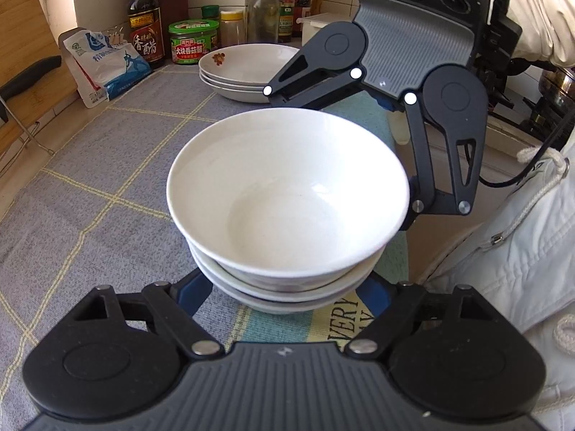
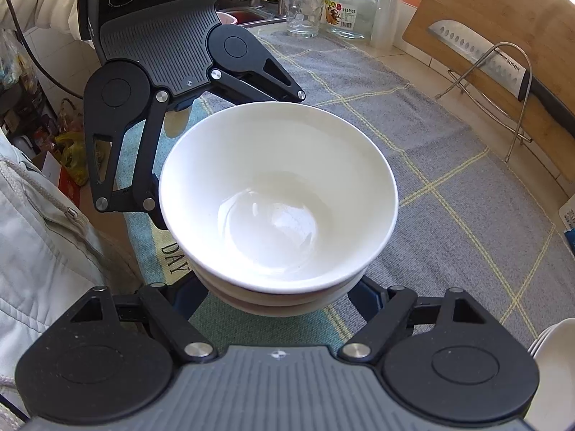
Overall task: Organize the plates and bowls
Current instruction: 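Lift and carry the bowl stack over the plate stack with both tools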
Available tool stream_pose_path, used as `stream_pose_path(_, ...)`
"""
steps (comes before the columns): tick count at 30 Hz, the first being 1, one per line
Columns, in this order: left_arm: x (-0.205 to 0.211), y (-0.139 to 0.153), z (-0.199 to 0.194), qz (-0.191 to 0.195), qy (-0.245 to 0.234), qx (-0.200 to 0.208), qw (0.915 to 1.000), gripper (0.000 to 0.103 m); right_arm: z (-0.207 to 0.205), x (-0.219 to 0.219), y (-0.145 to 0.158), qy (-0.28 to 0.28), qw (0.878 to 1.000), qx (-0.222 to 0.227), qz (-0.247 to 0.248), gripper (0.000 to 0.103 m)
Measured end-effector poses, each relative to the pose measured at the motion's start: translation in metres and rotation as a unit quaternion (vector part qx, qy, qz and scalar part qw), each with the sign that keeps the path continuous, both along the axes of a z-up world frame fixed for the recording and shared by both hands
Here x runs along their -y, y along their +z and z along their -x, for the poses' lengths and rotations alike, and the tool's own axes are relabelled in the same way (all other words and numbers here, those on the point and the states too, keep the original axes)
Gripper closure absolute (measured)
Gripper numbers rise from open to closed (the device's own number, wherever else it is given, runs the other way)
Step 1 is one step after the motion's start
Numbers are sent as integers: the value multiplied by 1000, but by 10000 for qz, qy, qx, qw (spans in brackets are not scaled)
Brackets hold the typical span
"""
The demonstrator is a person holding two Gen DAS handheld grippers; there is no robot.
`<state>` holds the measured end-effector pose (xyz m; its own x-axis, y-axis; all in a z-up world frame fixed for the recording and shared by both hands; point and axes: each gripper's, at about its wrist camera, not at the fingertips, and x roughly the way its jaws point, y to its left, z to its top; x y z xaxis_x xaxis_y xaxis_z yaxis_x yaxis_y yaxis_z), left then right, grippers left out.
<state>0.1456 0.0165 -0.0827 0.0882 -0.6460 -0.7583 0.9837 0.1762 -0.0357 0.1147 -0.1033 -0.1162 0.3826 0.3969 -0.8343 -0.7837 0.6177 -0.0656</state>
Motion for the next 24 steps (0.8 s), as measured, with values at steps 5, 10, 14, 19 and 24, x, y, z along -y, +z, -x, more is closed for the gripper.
stream_pose_path(5, 1, -1, -2, 24, -23, -20, 10000, 17, 0, 1, 1, -29, 10000, -58, -20, 15)
stream_pose_path(10, 0, -1, -1, 31, -16, 13, 10000, 17, 2, -1, 1, -42, 10000, -50, 22, 16)
stream_pose_path(14, 0, 1, -1, 5, 31, 7, 10000, 17, 1, 0, 1, -79, 9999, -84, 1, 16)
stream_pose_path(19, 3, 6, 0, -31, 163, -53, 9998, 18, -1, 3, 7, -71, 9998, -161, -31, 16)
stream_pose_path(24, 9, 14, 6, -23, 337, 7, 9994, 18, -3, 13, 15, 85, 9998, -181, -74, 16)
